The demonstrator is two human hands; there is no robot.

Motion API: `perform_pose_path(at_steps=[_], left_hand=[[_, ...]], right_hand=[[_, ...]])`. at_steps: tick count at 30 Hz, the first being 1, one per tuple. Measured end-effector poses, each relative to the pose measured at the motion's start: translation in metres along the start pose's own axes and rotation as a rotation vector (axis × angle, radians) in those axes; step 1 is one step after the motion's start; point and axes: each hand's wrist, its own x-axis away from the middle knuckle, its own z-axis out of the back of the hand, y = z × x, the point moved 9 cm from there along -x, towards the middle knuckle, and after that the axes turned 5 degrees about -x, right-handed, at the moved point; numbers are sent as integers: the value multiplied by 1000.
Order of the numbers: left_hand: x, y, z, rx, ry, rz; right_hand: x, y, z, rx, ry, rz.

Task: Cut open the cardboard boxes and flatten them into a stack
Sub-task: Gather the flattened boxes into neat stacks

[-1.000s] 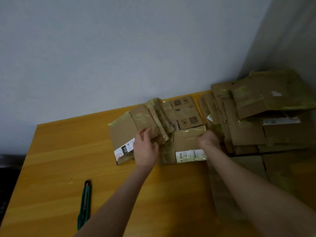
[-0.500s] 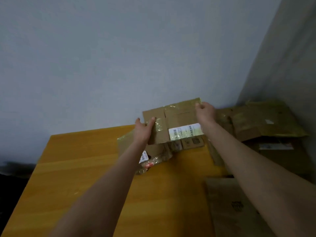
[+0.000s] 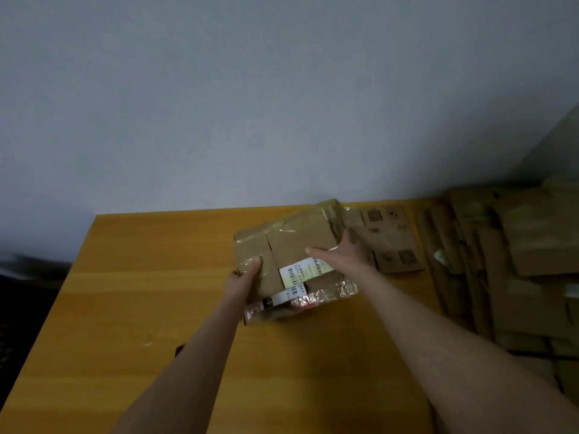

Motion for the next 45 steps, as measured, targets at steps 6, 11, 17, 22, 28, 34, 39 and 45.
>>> perform_pose_path(at_steps=[6, 11, 17, 22, 28, 34, 39, 45], left_hand=[[-8, 4, -9, 95, -49, -21], [6, 57, -22, 30, 73, -256], [24, 94, -114, -195, -32, -402], [54, 97, -173, -949, -12, -781], [72, 64, -220, -1730, -13, -1033], [66, 62, -224, -1727, 129, -1037], [54, 88, -236, -1733, 183, -999], [53, 83, -237, -1744, 100, -934]], right_hand=[[-9, 6, 8, 65, 166, 30], [-3, 5, 46, -147, 283, 71], [-7, 53, 123, -69, 394, -32], [-13, 60, 121, 61, 308, 36], [6, 20, 114, 510, 325, 467], [4, 53, 79, 1016, 199, 484], [-28, 38, 110, 1001, 240, 347], [-23, 49, 102, 939, 200, 290]])
